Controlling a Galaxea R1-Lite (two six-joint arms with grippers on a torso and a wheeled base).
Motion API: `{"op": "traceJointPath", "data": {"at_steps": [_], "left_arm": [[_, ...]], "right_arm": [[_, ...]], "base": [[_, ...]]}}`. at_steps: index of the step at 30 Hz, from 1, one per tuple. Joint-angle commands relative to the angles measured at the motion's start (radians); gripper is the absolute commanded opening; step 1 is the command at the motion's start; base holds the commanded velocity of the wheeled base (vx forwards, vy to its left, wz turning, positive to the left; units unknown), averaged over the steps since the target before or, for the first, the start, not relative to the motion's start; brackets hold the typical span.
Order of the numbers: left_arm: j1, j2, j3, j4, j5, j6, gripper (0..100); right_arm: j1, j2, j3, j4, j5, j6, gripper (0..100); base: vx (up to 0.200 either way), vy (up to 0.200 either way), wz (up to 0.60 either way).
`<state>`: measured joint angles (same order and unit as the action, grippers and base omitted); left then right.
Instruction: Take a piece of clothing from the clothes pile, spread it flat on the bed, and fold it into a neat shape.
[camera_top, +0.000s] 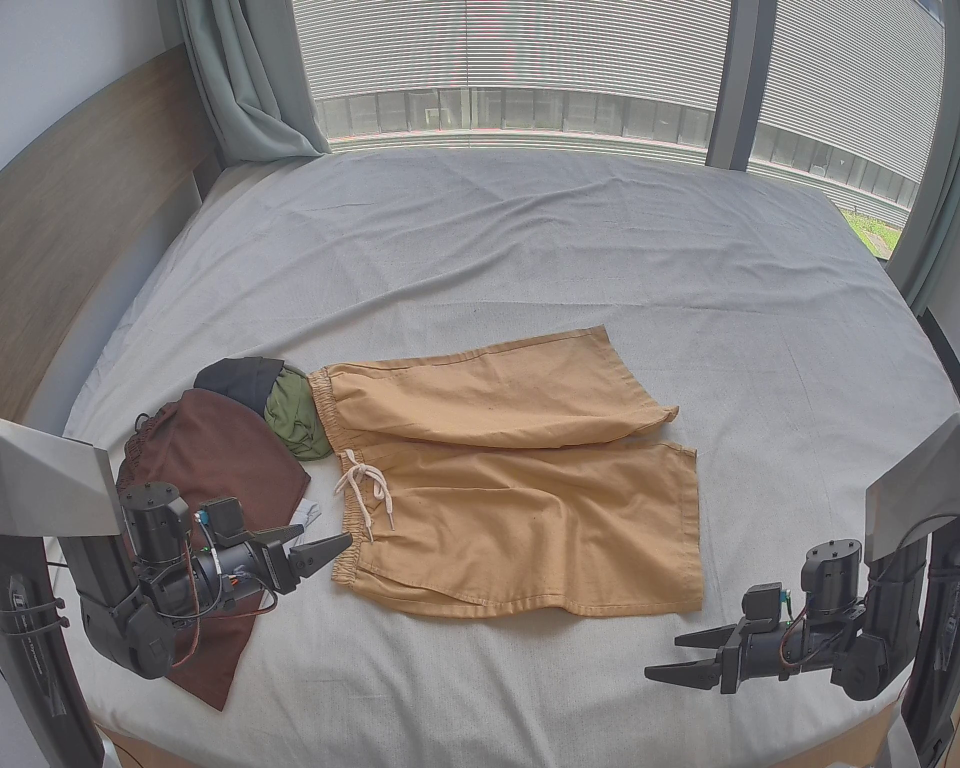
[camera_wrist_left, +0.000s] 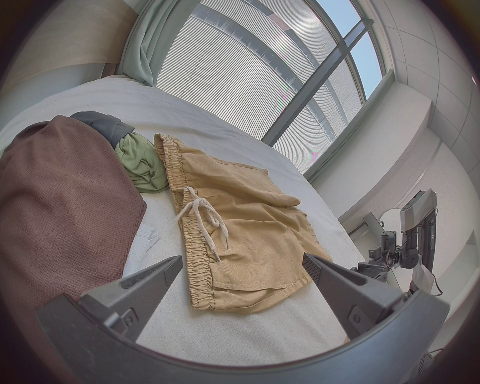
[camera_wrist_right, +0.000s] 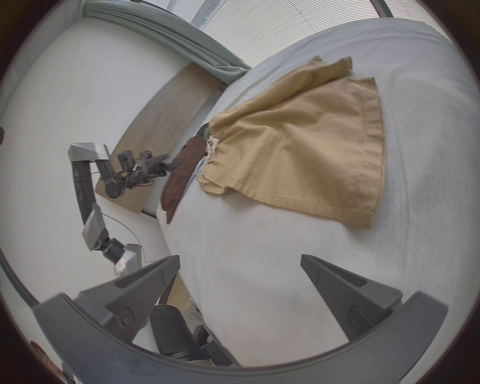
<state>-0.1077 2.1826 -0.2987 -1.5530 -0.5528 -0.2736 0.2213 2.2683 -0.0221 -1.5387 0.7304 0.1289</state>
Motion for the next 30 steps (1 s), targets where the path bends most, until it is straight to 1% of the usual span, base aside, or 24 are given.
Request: {"op": "traceJointPath", "data": {"at_steps": [1,9,11,12,13,17,22,26,30], "left_arm": [[0.008,0.019,-0.013,-0.001,-0.001,-0.002,100],[0.013,0.019,-0.01,-0.001,-0.001,-0.002,100],[0.013,0.019,-0.005,-0.001,-0.001,-0.002,100],[0.014,0.022,-0.007,-0.001,-0.001,-0.002,100],[0.014,0.028,-0.005,-0.001,-0.001,-0.002,100],[0.019,0.054,-0.005,-0.001,-0.001,-0.004,100],[0.019,0.086,-0.008,-0.001,-0.003,-0.009,100],[0.014,0.103,-0.02,-0.001,-0.003,-0.056,100],[0.006,0.125,-0.036,0.001,-0.003,-0.128,100]], "right_arm": [[0.018,-0.076,0.021,0.0,0.021,0.006,100],[0.049,-0.135,0.013,-0.001,0.023,0.034,100],[0.05,-0.142,0.004,-0.001,0.03,0.038,100],[0.059,-0.15,-0.024,-0.001,0.055,0.044,100],[0.064,-0.154,-0.035,-0.001,0.064,0.046,100],[0.073,-0.176,-0.076,-0.001,0.064,0.051,100],[0.069,-0.179,-0.096,-0.003,0.06,0.077,100],[0.064,-0.196,-0.117,-0.001,0.057,0.092,100],[0.064,-0.196,-0.116,-0.001,0.057,0.095,100]], "base": [[0.0,0.0,0.0],[0.0,0.0,0.0],[0.0,0.0,0.0],[0.0,0.0,0.0],[0.0,0.0,0.0],[0.0,0.0,0.0],[0.0,0.0,0.0],[0.0,0.0,0.0],[0.0,0.0,0.0]]}}
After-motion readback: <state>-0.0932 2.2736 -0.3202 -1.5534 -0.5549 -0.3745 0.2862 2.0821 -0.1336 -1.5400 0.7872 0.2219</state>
